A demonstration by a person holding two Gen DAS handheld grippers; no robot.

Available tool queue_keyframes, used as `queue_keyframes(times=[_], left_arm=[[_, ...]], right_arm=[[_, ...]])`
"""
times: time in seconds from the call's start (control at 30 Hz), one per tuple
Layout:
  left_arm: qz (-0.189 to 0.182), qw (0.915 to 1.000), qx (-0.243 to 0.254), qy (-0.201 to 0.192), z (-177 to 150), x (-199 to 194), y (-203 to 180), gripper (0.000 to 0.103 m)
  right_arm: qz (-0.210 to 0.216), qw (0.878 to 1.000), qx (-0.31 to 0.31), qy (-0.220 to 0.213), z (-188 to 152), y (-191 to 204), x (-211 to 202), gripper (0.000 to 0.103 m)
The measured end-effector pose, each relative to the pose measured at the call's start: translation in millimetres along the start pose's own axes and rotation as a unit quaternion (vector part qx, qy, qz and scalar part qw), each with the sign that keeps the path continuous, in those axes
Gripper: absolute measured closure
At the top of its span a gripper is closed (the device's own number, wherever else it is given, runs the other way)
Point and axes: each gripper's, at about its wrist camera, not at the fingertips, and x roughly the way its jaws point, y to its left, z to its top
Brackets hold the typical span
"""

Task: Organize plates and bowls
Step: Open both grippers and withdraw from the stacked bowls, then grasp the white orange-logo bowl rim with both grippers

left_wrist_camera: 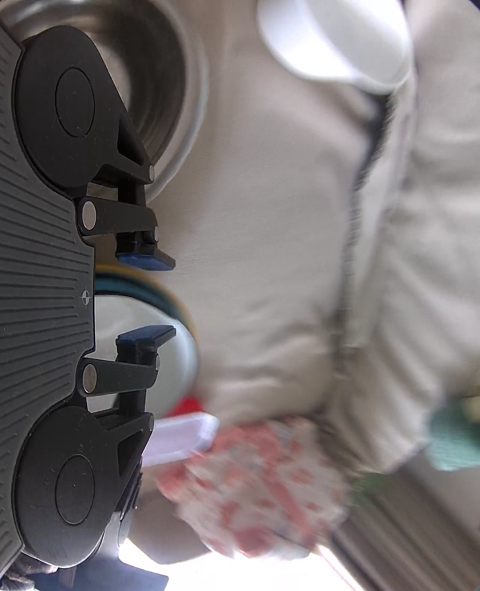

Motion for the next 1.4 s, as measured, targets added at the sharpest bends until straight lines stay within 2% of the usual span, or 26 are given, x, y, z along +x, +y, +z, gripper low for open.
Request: queue_keyframes(times=[0.1,0.17,0.23,0.3,0.37,0.5,0.57,0.67,0.77,0.87,0.9,0.93,1.0,1.1,1.17,1.4], left_arm=[[-0.02,0.9968,-0.029,-0.071,11,-42,30,0.067],[-0.003,0.9896,-0.06,-0.131,18,-70,57,0.067],[0.038,0.975,-0.1,-0.195,22,-95,88,0.067],[0.082,0.9567,-0.144,-0.239,25,-112,120,0.067],[0.107,0.9471,-0.175,-0.247,31,-118,149,0.067],[0.11,0.9405,-0.215,-0.239,39,-104,185,0.067],[0.109,0.9407,-0.225,-0.229,40,-94,195,0.067],[0.109,0.9432,-0.231,-0.212,42,-77,205,0.067],[0.121,0.9459,-0.229,-0.195,45,-64,215,0.067],[0.117,0.9479,-0.237,-0.178,38,-56,226,0.068],[0.116,0.9486,-0.237,-0.175,37,-55,227,0.072],[0.116,0.9495,-0.234,-0.174,37,-54,228,0.078],[0.119,0.9517,-0.225,-0.172,37,-54,225,0.078],[0.132,0.9568,-0.199,-0.166,38,-54,213,0.079],[0.126,0.9614,-0.185,-0.161,38,-54,202,0.078],[0.117,0.9777,-0.112,-0.133,45,-37,129,0.077]], right_arm=[[-0.058,0.996,-0.053,-0.03,23,18,-17,0.039],[-0.087,0.991,-0.088,-0.04,41,37,-21,0.033],[-0.103,0.988,-0.108,-0.035,60,57,-18,0.026],[-0.098,0.989,-0.114,-0.013,79,78,-6,0.024],[-0.082,0.989,-0.119,0.017,94,103,13,0.023],[-0.056,0.988,-0.141,0.042,116,160,49,0.022],[-0.019,0.986,-0.156,0.052,124,187,66,0.022],[0.003,0.989,-0.141,0.044,134,217,92,0.023],[0.009,0.989,-0.14,0.043,141,242,121,0.035],[0.015,0.991,-0.117,0.057,148,258,153,0.044],[0.019,0.992,-0.106,0.063,149,260,163,0.05],[0.023,0.992,-0.101,0.073,151,262,173,0.062],[0.033,0.99,-0.1,0.092,151,265,187,0.076],[0.043,0.989,-0.102,0.099,147,263,188,0.077],[0.045,0.988,-0.11,0.094,146,256,178,0.078],[0.031,0.992,-0.092,0.076,150,197,135,0.077]])
